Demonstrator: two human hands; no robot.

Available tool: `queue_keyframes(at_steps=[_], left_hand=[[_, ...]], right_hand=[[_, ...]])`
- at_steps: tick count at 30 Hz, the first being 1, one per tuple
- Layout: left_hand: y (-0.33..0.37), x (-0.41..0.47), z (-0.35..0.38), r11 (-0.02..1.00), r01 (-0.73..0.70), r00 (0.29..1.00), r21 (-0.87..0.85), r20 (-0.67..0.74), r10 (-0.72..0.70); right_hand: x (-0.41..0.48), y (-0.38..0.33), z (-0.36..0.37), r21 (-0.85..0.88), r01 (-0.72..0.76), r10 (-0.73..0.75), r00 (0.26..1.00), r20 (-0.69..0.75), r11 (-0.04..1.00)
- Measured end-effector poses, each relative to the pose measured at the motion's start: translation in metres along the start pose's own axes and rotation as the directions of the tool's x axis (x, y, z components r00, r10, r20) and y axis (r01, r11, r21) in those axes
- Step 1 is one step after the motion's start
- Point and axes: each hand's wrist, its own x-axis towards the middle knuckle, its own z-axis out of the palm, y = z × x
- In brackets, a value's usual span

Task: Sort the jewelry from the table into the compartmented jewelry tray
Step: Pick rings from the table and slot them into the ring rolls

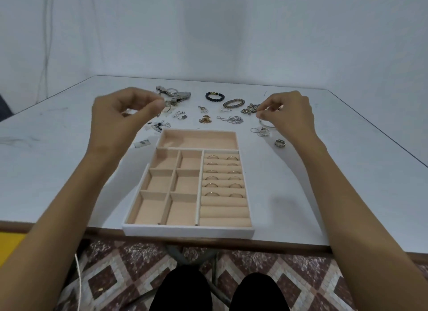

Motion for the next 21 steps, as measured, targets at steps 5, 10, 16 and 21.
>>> queue_keyframes(at_steps=[5,10,16,21], left_hand=[[-0.017,-0.018,-0.002,1.000,-0.006,1.000,-0.028,-0.030,0.005],[-0.020,-0.022,-0.003,0.995,-0.051,0.999,0.081,0.015,0.050],[-0.020,-0.026,-0.006,0.993,-0.055,0.998,0.107,0.012,0.054],[-0.018,-0.027,-0.006,0.994,-0.041,0.999,0.106,0.004,0.041]], right_hand=[[-0.007,-0.007,0.004,0.023,0.024,-0.024,1.000,-0.015,0.999],[-0.016,-0.012,0.008,0.072,0.049,-0.054,0.996,0.070,0.996],[-0.059,-0.035,-0.007,0.369,0.057,-0.096,0.991,0.091,0.928],[-0.120,-0.036,-0.023,0.578,0.042,-0.151,0.978,0.141,0.815]])
